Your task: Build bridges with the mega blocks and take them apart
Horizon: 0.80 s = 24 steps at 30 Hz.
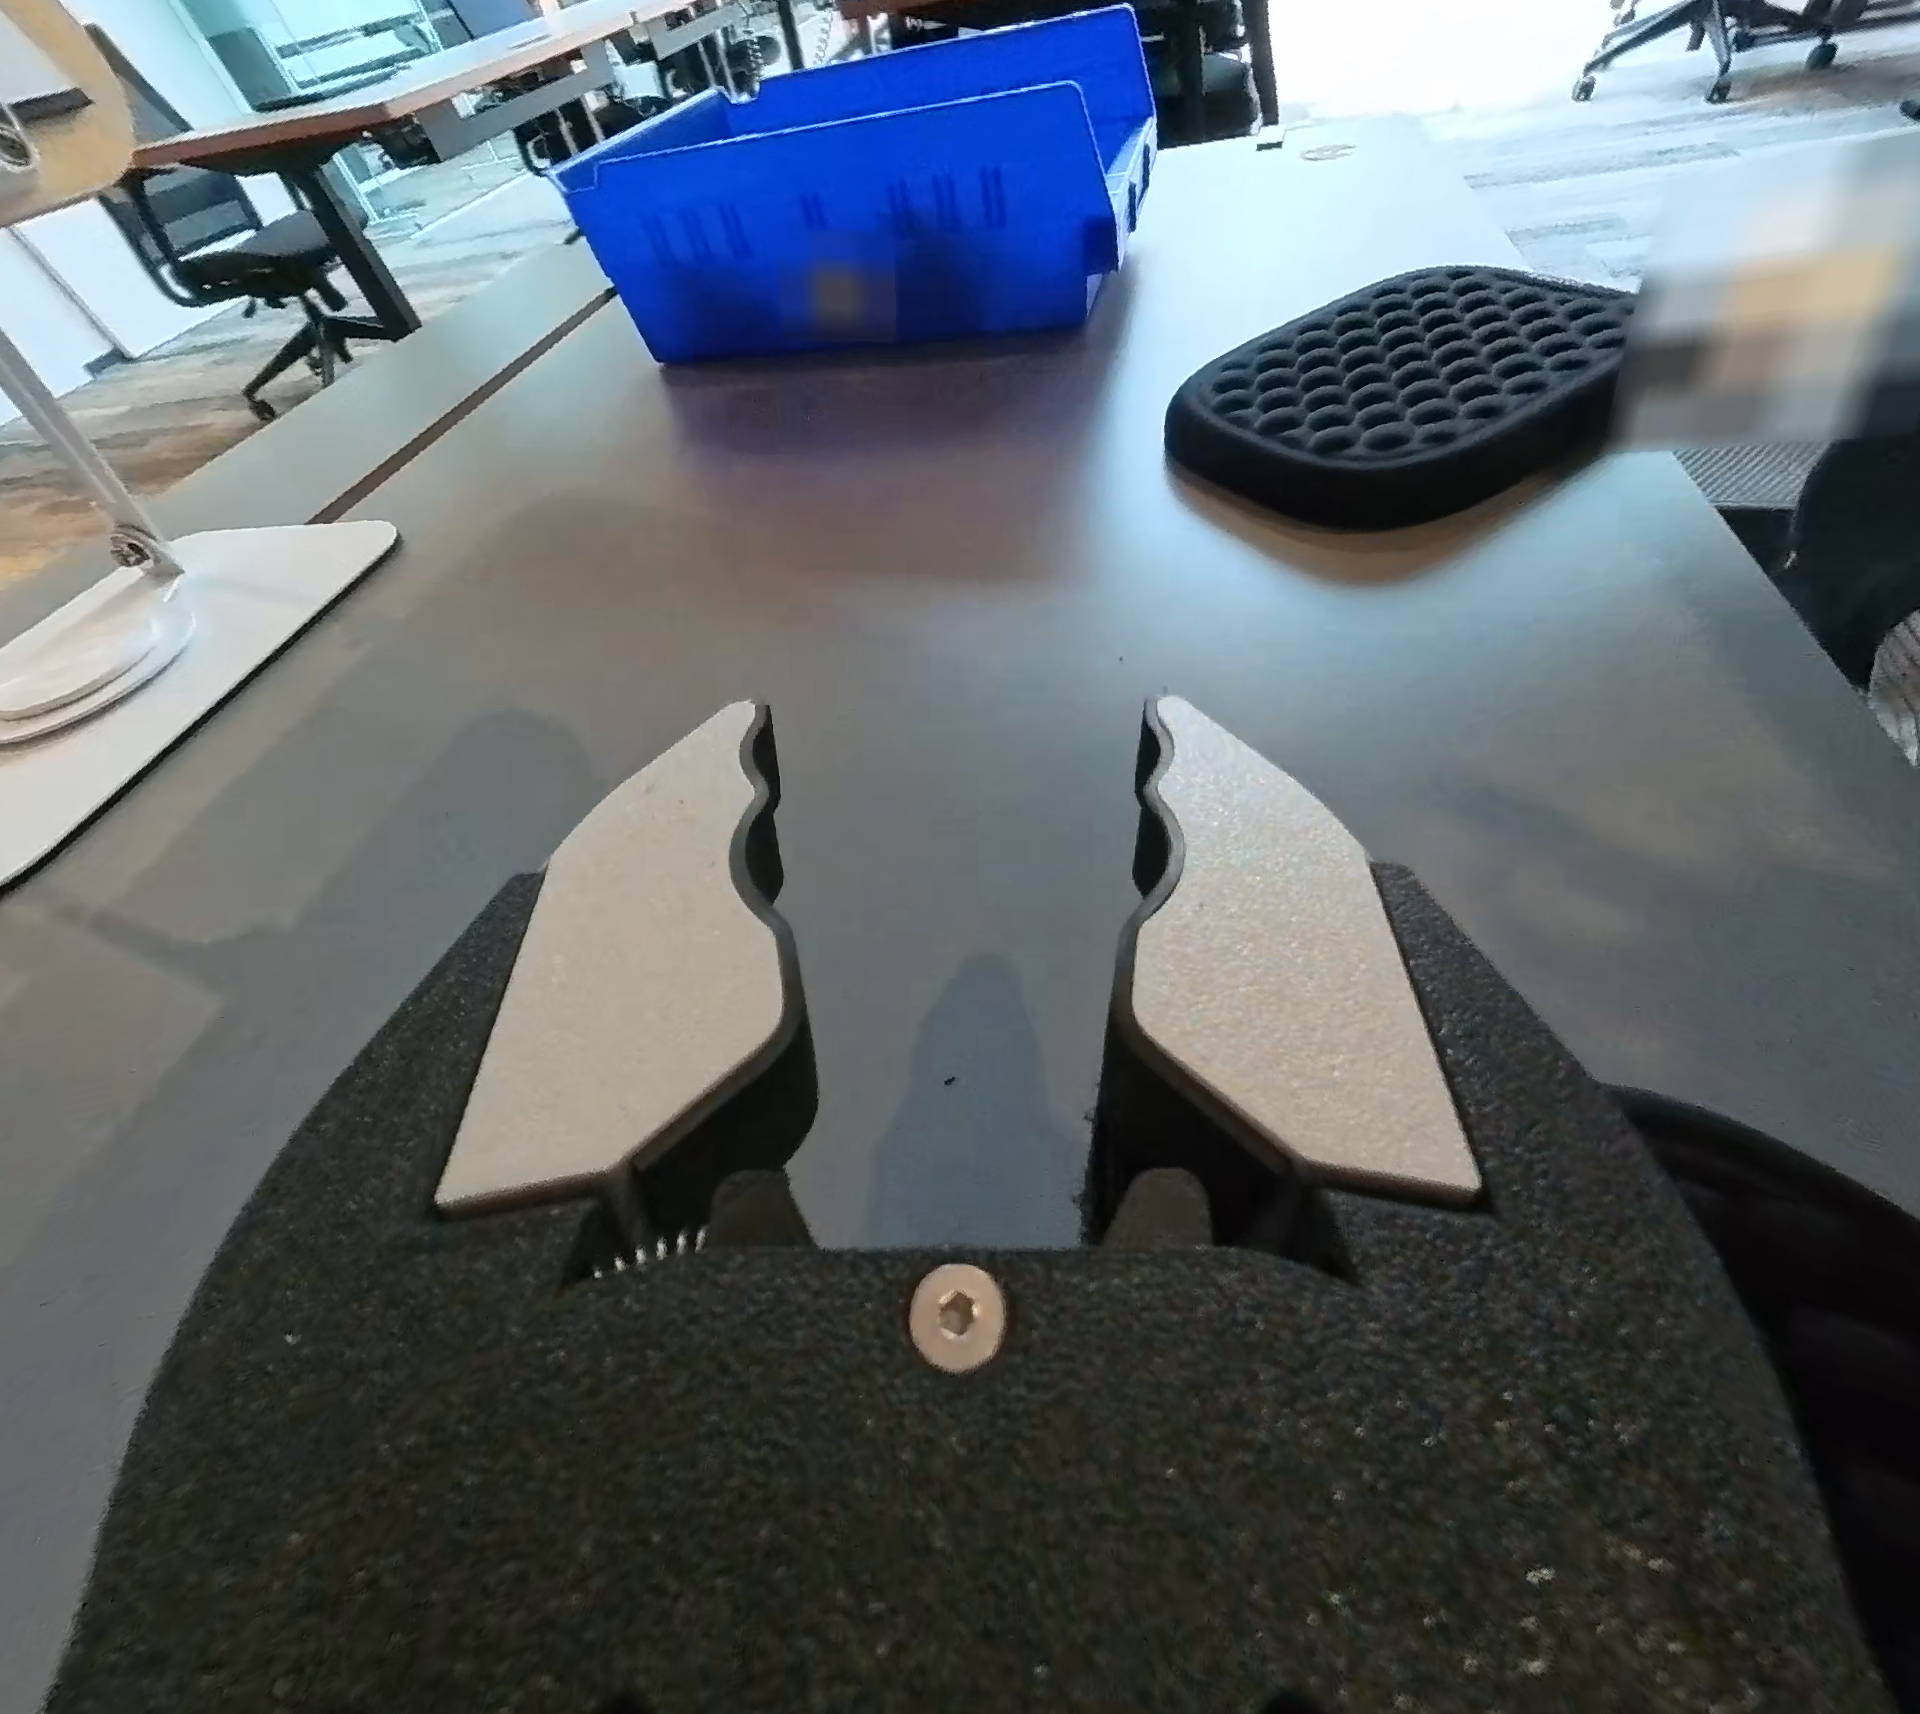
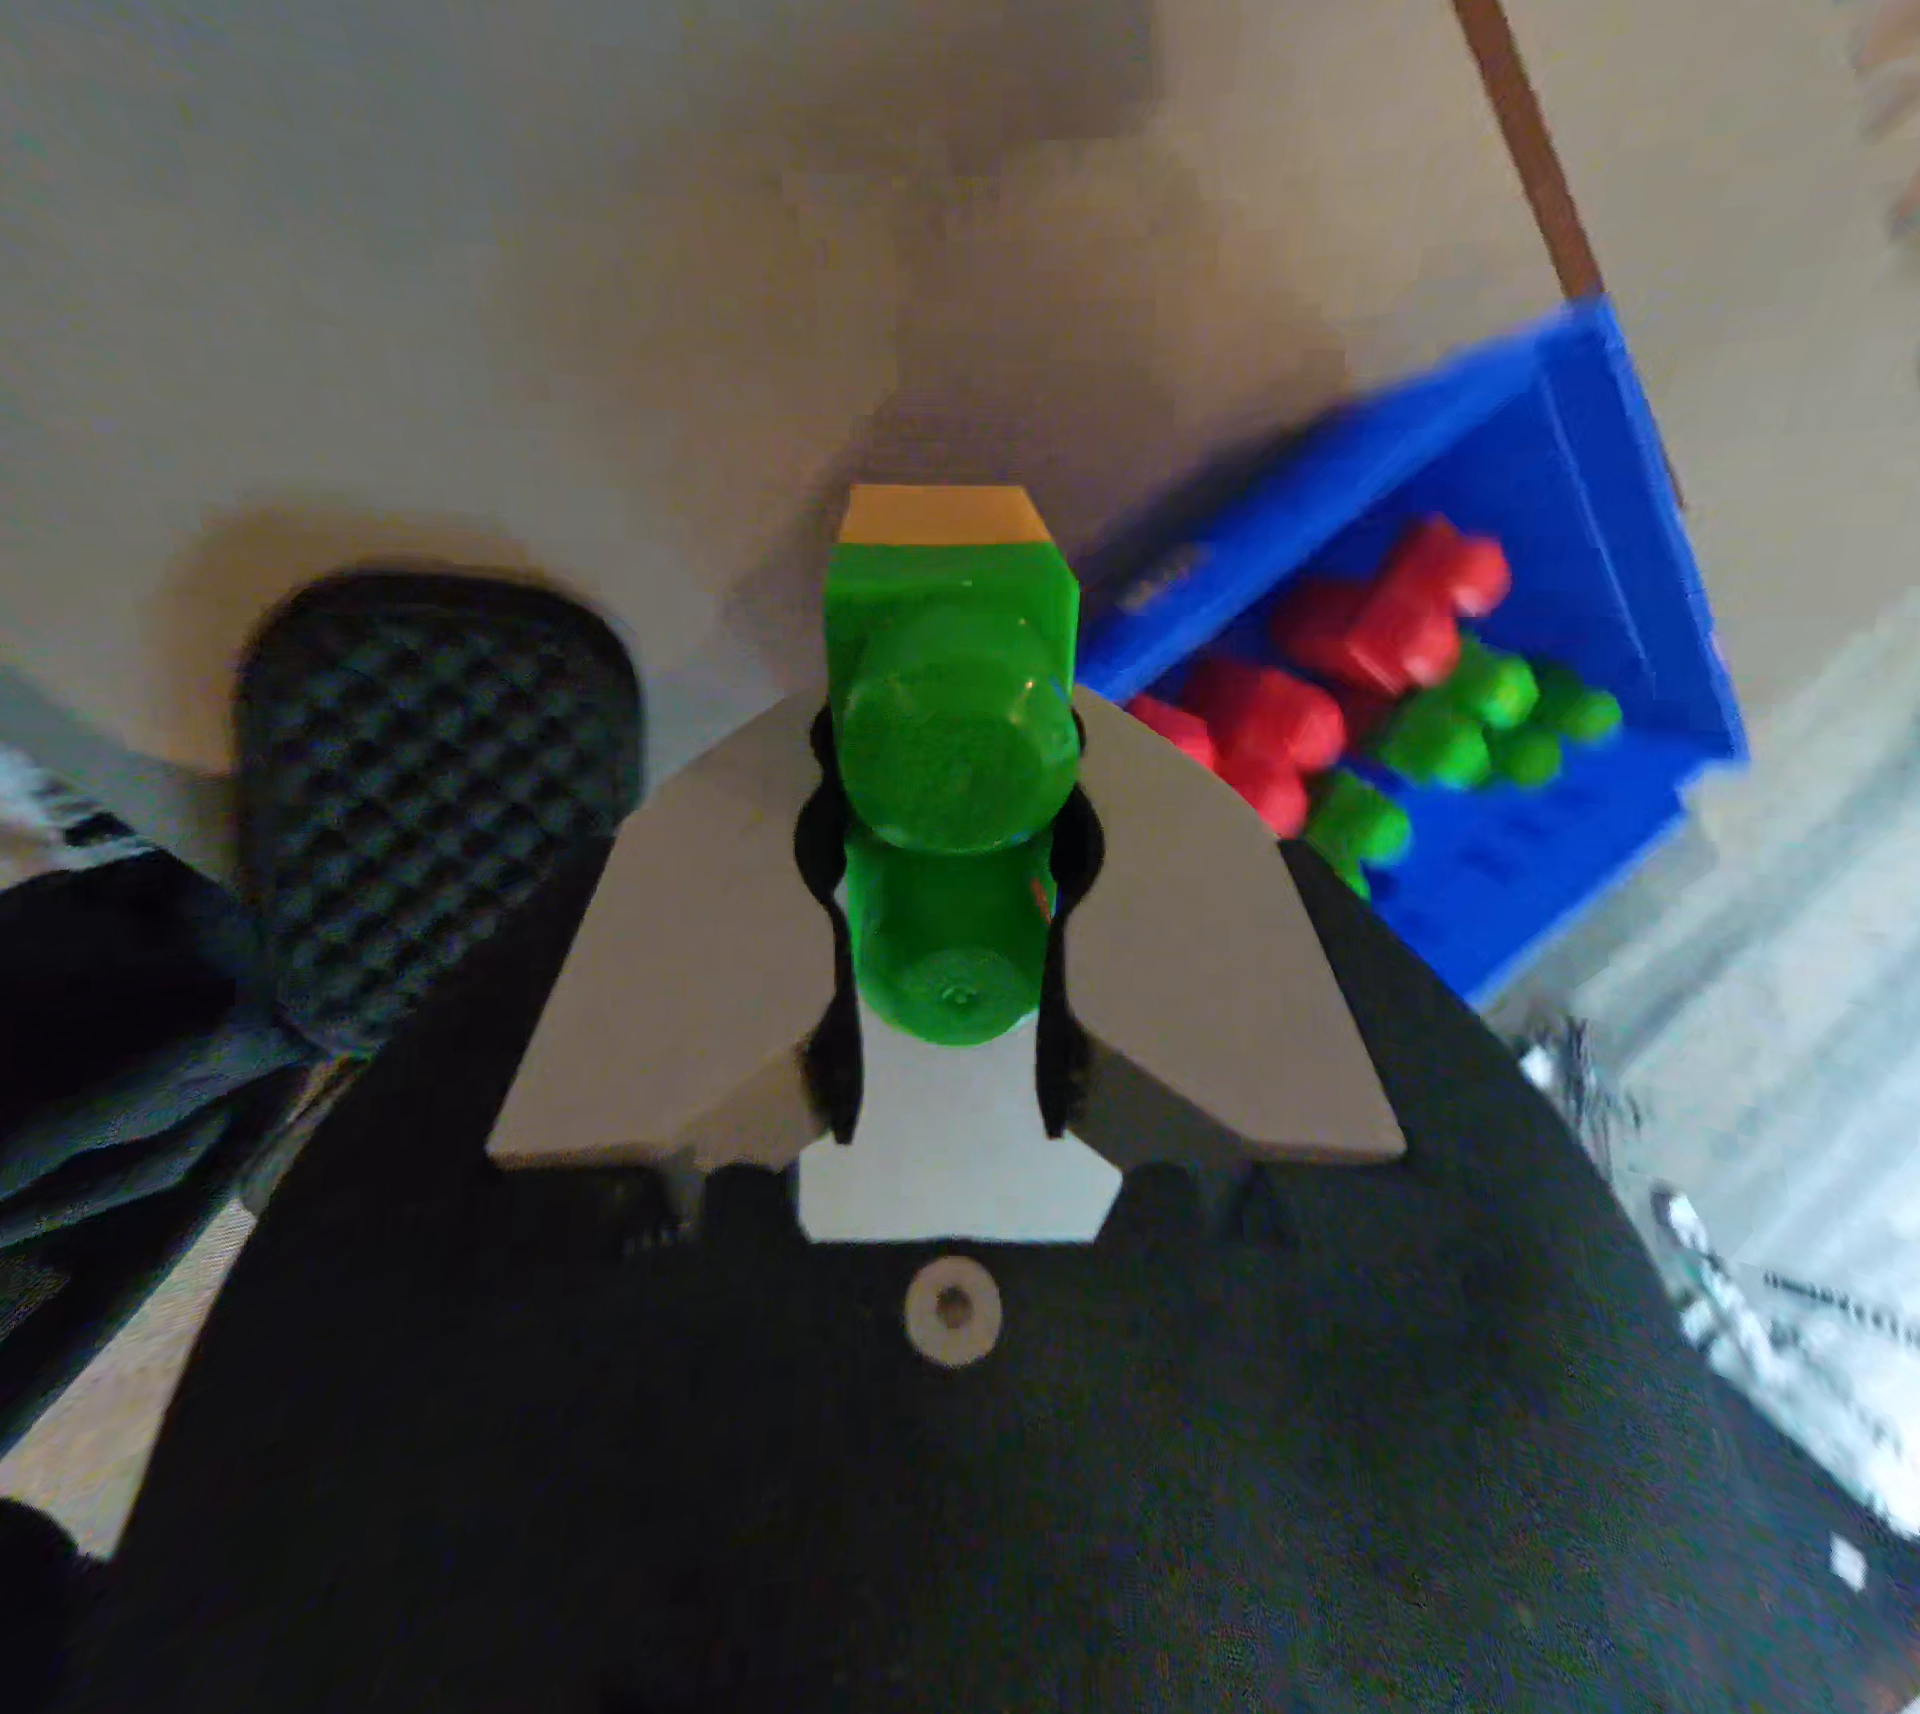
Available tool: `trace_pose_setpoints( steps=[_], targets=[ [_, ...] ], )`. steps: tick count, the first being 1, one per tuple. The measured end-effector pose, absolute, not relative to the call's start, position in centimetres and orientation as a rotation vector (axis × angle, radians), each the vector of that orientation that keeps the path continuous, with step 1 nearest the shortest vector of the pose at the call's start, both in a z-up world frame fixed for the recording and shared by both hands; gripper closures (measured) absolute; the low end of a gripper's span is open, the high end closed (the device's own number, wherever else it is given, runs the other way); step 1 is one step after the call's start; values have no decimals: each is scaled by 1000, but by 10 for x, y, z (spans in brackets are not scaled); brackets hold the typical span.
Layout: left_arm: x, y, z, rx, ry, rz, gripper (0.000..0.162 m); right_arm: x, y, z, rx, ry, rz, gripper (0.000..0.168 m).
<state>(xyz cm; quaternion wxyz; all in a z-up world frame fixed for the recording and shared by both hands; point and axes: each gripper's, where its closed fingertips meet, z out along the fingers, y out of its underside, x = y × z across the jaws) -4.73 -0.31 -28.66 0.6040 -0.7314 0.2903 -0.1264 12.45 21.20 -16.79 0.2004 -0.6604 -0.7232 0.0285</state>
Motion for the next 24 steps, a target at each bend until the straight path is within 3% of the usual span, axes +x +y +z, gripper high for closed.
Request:
trace_pose_setpoints(
  steps=[7, 12, 24],
  targets=[
    [-47, -3, -287, -1693, 671, -289, 96, 219, 287, -182, -2169, -1828, -52, 132],
    [-46, -3, -288, -1699, 686, -282, 96, 272, 342, -222, -2446, -1503, -174, 132],
    [-47, -3, -288, -1697, 678, -290, 96, 283, 375, -287, -2625, -1364, -154, 132]
  ],
)
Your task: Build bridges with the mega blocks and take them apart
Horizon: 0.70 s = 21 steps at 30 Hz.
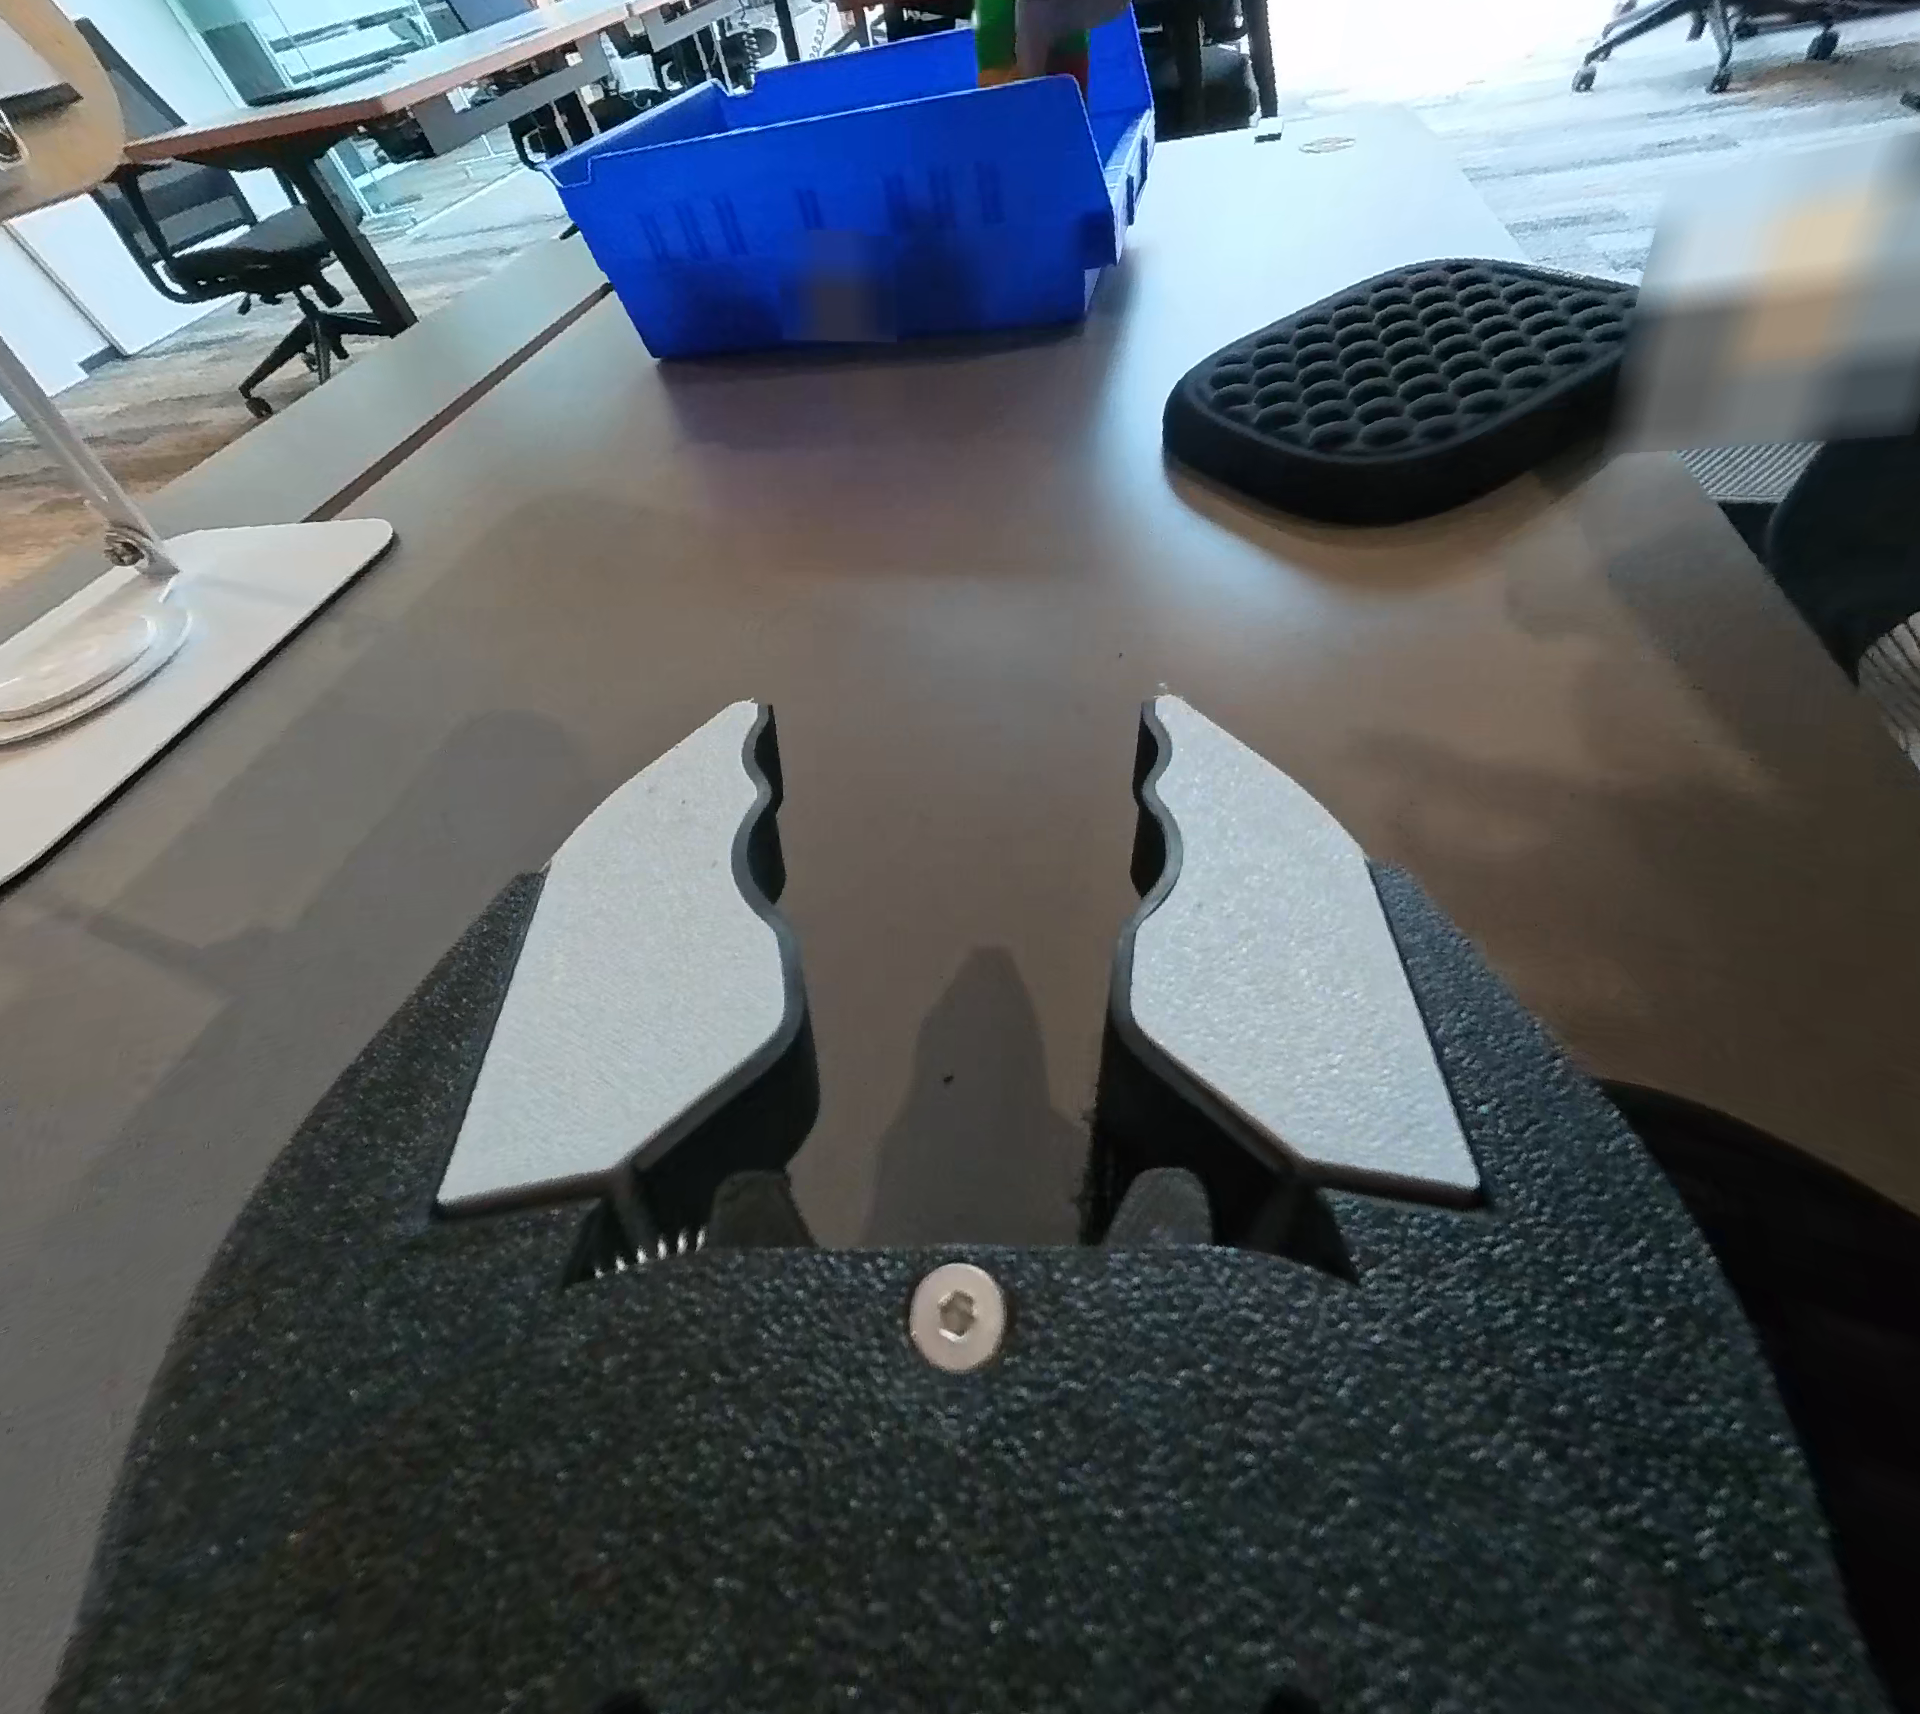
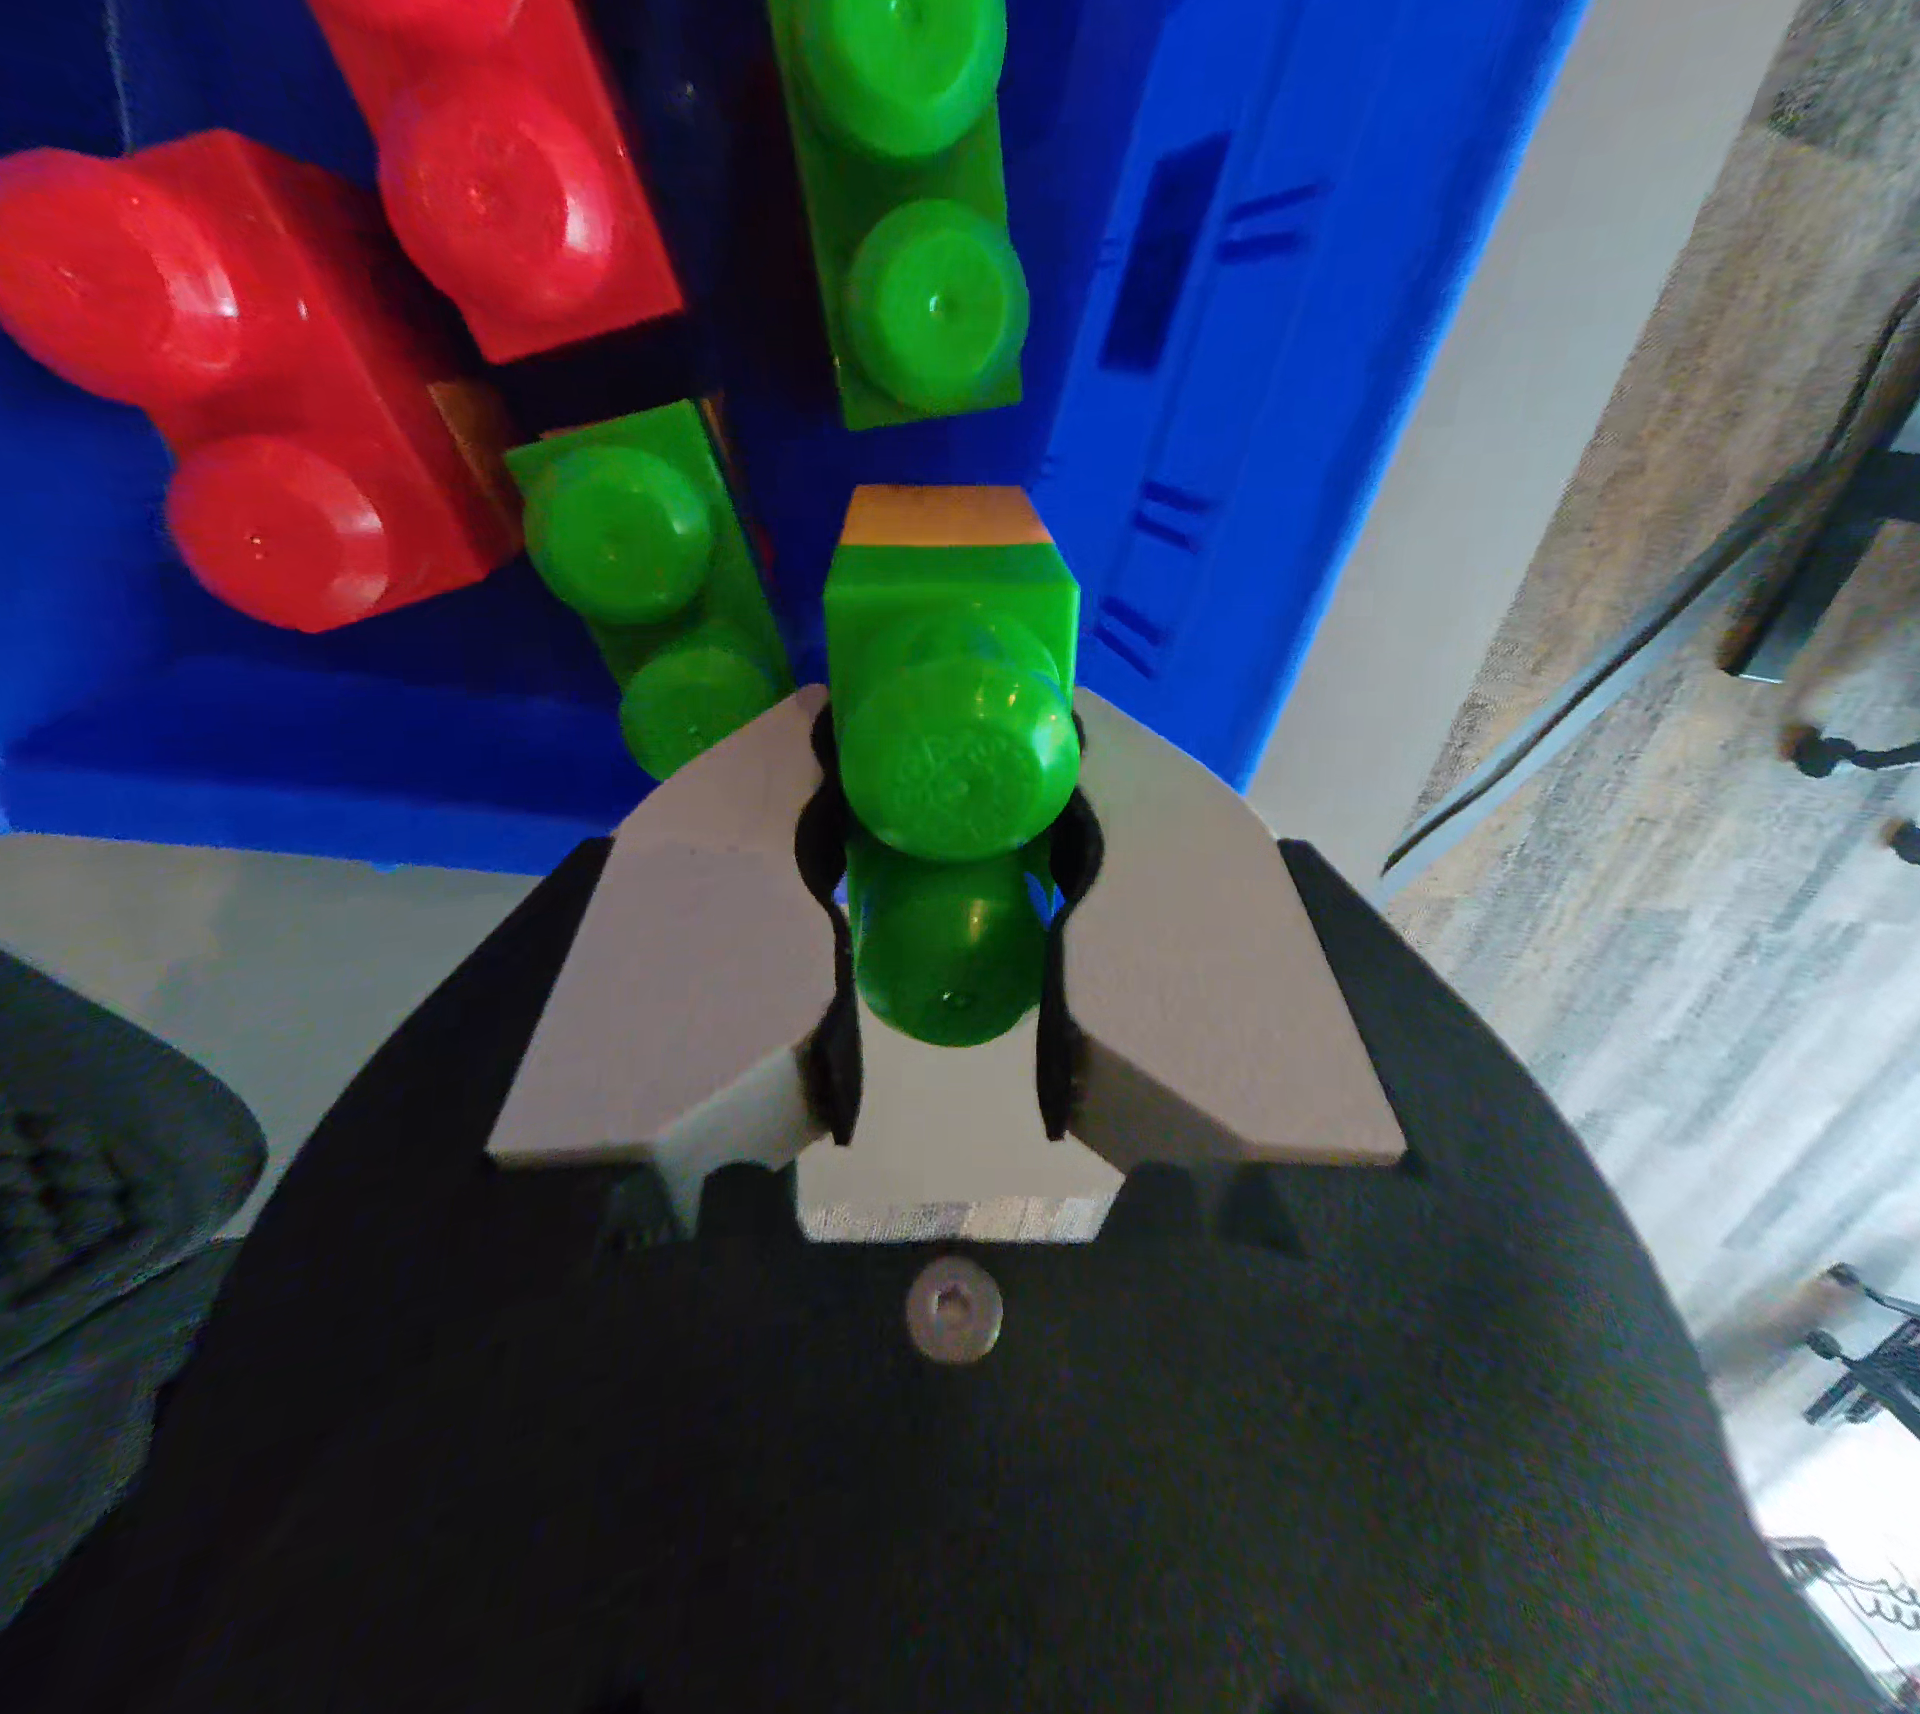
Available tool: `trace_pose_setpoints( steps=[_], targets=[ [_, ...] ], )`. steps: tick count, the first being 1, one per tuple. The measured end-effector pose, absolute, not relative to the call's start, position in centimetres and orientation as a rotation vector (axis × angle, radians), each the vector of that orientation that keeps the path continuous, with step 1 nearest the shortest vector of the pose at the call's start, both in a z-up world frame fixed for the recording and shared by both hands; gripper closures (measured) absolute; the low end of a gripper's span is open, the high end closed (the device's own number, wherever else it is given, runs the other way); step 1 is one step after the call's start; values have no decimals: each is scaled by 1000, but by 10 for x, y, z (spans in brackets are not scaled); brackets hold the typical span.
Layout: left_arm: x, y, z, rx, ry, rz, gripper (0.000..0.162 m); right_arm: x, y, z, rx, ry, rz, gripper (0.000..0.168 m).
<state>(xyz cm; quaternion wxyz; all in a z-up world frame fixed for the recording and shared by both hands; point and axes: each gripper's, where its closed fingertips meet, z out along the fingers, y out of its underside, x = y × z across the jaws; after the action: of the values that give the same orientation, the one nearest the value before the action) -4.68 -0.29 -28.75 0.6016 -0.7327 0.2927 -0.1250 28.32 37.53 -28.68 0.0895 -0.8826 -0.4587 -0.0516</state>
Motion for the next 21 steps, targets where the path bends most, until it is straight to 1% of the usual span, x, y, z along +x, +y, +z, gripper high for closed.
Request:
trace_pose_setpoints(
  steps=[3, 12, 14, 17, 21],
  targets=[
    [-46, -3, -288, -1696, 684, -286, 96, 287, 377, -294, -2625, -1376, -205, 132],
    [-45, -3, -289, -1701, 695, -283, 97, 281, 378, -296, -2584, -1400, -242, 132],
    [-45, -3, -289, -1702, 694, -283, 97, 280, 378, -298, -2583, -1400, -232, 126],
    [-45, -3, -289, -1700, 694, -281, 97, 277, 378, -298, -2581, -1397, -208, 123],
    [-45, -3, -290, -1702, 701, -275, 97, 282, 379, -294, -2559, -1419, -265, 125]
  ],
)
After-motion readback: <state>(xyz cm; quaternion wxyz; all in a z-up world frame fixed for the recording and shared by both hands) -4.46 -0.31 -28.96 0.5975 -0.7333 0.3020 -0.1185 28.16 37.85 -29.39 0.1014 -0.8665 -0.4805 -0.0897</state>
